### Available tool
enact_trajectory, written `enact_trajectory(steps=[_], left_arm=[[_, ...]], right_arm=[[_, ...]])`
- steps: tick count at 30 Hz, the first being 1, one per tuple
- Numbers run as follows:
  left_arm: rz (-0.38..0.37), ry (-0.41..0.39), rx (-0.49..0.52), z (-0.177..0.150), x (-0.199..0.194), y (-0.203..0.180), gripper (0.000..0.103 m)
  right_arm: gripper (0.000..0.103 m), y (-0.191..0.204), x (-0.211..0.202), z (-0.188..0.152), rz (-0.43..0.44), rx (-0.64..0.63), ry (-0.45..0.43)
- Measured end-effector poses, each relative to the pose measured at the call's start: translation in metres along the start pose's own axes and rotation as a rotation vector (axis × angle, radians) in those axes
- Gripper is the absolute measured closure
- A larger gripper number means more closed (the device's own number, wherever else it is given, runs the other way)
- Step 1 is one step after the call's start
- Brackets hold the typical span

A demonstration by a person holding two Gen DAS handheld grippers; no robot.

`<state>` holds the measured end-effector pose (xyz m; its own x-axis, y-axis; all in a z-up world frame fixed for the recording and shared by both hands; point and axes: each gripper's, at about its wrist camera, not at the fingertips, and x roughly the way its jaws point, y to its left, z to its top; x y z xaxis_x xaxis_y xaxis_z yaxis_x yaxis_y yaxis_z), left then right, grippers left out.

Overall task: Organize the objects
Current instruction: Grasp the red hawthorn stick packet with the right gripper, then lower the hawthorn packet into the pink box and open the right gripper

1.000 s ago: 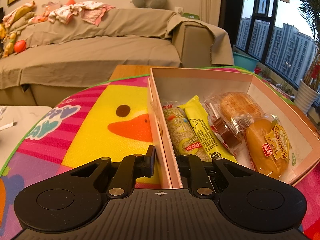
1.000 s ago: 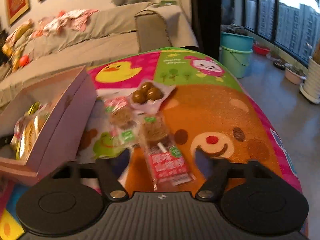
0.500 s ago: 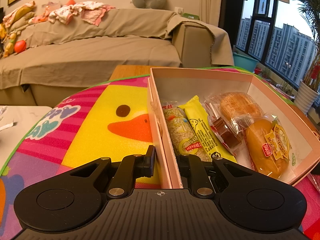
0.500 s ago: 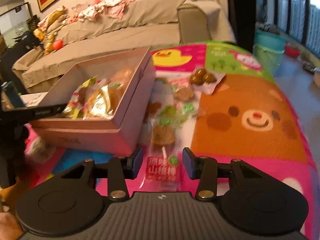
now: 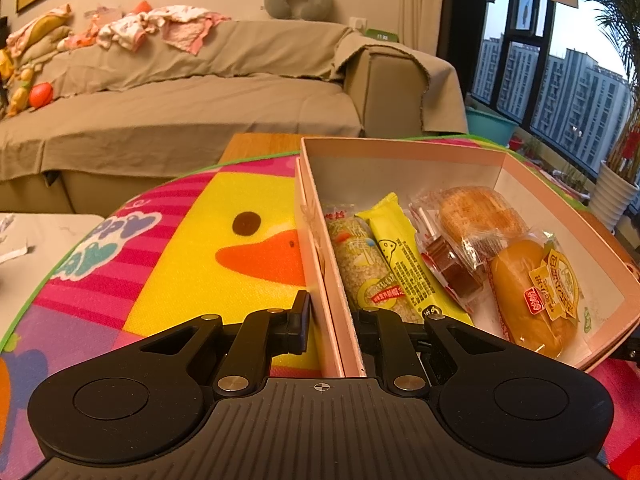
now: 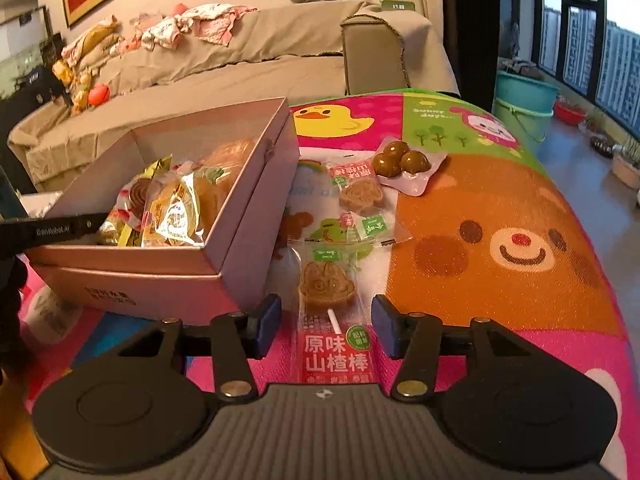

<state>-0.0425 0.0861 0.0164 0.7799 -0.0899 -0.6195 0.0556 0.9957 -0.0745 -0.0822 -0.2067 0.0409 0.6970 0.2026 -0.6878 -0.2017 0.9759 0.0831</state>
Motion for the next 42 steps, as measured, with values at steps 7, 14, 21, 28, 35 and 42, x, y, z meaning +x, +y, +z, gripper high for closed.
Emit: enact_trajectory(steps=[7,14,21,28,35,42], left_arm=[[-0.001,0.003,-0.004,-0.001,0.0,0.001,0.087],[-0.004,-0.003,-0.006,-0.002,0.0,0.002,0.087],[-0.001,-0.002,-0.009,-0.002,-0.001,0.002,0.087],[0.003,0.021,-0.017,0.0,0.0,0.001,0.087],[0.005,0.052,-0.024,0.008,-0.009,0.003,0.088],[0.014,0.022,-0.03,0.012,-0.02,0.001,0.088]], right_arm=[[0.069,0.012,-0.029,0.0,0.03,-0.042,-0.029],[0.069,0.016,-0.09,0.022,0.118,0.008,-0.18],[0.069,0.04,-0.122,0.049,0.134,-0.059,-0.311],[0.069,0.052,-0.106,0.068,0.182,-0.073,-0.261],[0.069,0.071,-0.083,0.1,0.198,-0.104,-0.246],[0.069,0.083,-0.026,0.133,0.215,-0.044,-0.161]])
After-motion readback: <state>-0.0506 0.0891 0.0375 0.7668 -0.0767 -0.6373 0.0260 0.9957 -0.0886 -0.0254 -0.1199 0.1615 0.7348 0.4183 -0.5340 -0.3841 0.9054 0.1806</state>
